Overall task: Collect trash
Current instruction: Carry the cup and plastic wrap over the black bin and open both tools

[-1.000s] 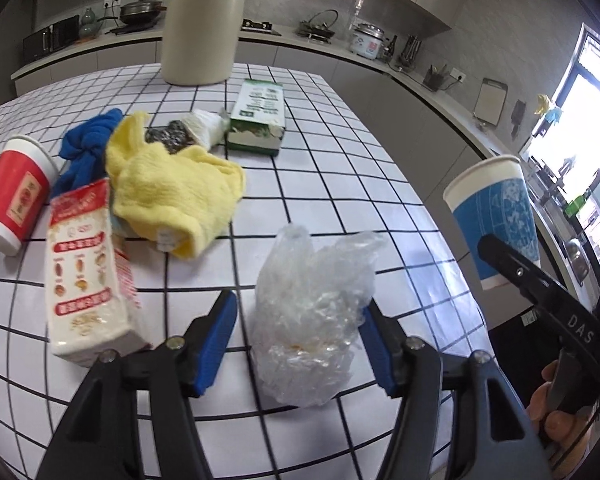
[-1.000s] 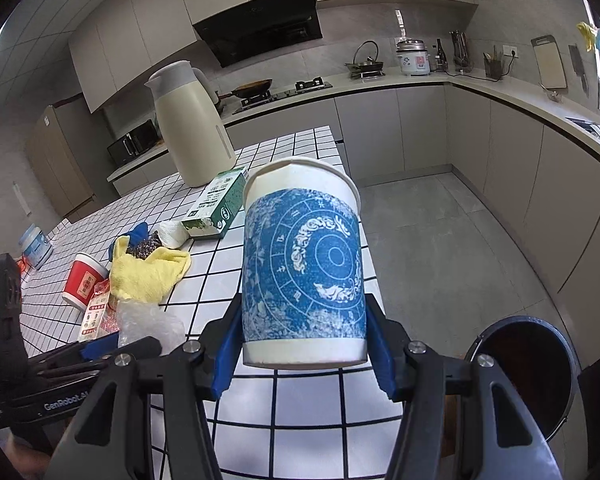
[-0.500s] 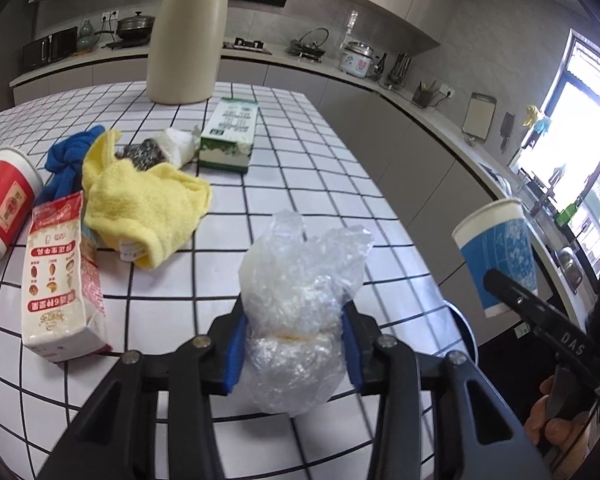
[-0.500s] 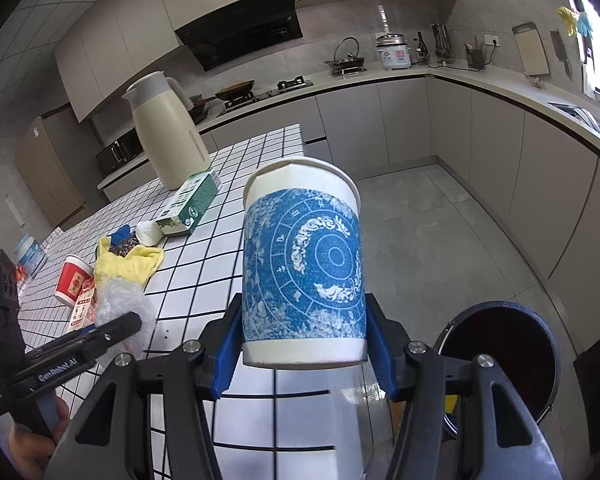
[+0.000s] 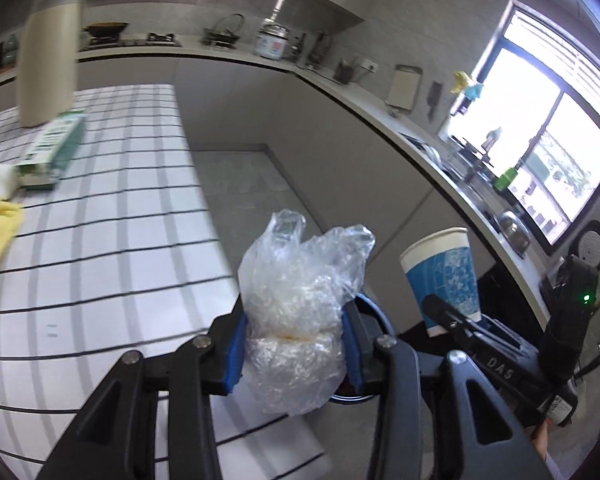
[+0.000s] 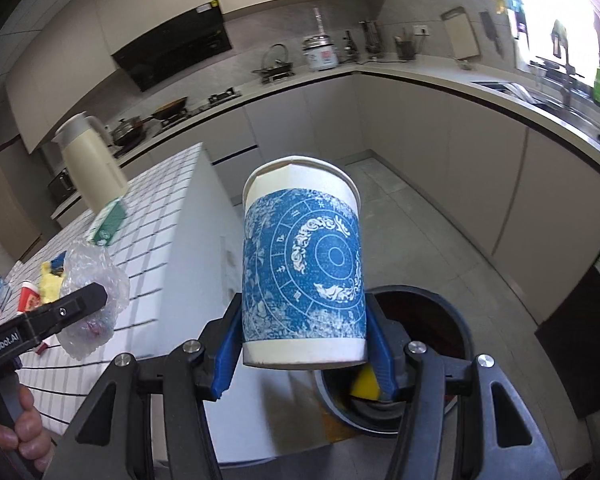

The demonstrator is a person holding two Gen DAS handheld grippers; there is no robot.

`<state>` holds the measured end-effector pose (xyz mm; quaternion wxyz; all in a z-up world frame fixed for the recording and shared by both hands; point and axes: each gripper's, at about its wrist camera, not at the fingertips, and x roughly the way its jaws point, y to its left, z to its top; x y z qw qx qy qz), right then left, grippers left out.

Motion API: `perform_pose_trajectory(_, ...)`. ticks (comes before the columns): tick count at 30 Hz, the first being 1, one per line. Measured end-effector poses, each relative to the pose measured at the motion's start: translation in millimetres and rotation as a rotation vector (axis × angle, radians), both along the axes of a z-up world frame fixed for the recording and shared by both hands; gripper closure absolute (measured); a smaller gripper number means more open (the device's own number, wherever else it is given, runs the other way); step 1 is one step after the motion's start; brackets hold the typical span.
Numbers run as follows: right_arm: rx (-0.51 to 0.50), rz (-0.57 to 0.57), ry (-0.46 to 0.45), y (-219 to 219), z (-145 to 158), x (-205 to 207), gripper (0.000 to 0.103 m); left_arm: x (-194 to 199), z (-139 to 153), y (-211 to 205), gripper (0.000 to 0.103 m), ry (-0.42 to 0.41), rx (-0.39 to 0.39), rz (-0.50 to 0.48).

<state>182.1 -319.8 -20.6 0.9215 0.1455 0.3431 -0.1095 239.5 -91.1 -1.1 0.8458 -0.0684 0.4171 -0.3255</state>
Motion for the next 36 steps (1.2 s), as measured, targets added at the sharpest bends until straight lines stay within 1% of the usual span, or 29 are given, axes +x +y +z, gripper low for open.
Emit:
perform_pose_trajectory(4,-0.005,-0.036,0.032,-40,-11,-18,0.045,-6,-8,-46,0.061,0.023,0.002,-0.053)
perform_pose_trajectory(7,0.003,-0.044,0.064,-65,-26,-25,0.045,-6,-26,-75,0.061,0.070,0.019,-0.078)
perform_pose_trajectory(11,0.032,-0.042,0.123,-96,-54,-26,0.045,-5,-53,-107,0.061,0.122,0.075,-0.078)
perform_pose_trajectory(16,0.060,-0.011,0.170,-124,-83,-20,0.043,2,-80,-134,0.059,0.173,0.135,-0.042)
perform_pose_trajectory(18,0.066,0.000,0.179,-131,-91,-15,0.043,5,-89,-141,0.052,0.208,0.152,-0.036)
perform_pose_trajectory(19,0.071,0.007,0.187,-135,-95,-14,0.042,7,-94,-145,0.044,0.220,0.167,-0.027)
perform_pose_trajectory(20,0.071,0.008,0.197,-137,-100,-10,0.035,8,-98,-148,0.032,0.224,0.182,-0.012)
perform_pose_trajectory(21,0.068,0.005,0.199,-140,-104,-9,0.028,9,-102,-152,0.027,0.231,0.193,-0.002)
perform_pose_trajectory(22,0.065,0.003,0.201,-144,-107,-7,0.025,11,-106,-154,0.023,0.236,0.201,0.002)
perform_pose_trajectory(24,0.062,0.003,0.207,-150,-113,-4,0.024,15,-109,-157,0.023,0.240,0.206,0.022)
perform_pose_trajectory(26,0.074,-0.006,0.200,-153,-114,-4,0.024,16,-107,-156,0.023,0.251,0.201,0.034)
perform_pose_trajectory(28,0.076,-0.010,0.179,-156,-108,-8,0.024,14,-98,-151,0.023,0.237,0.181,0.046)
perform_pose_trajectory(31,0.073,-0.007,0.161,-153,-94,-8,0.024,9,-77,-146,0.023,0.201,0.172,0.050)
perform_pose_trajectory(36,0.071,0.007,0.109,-147,-60,-11,0.024,3,-34,-124,0.023,0.137,0.139,0.075)
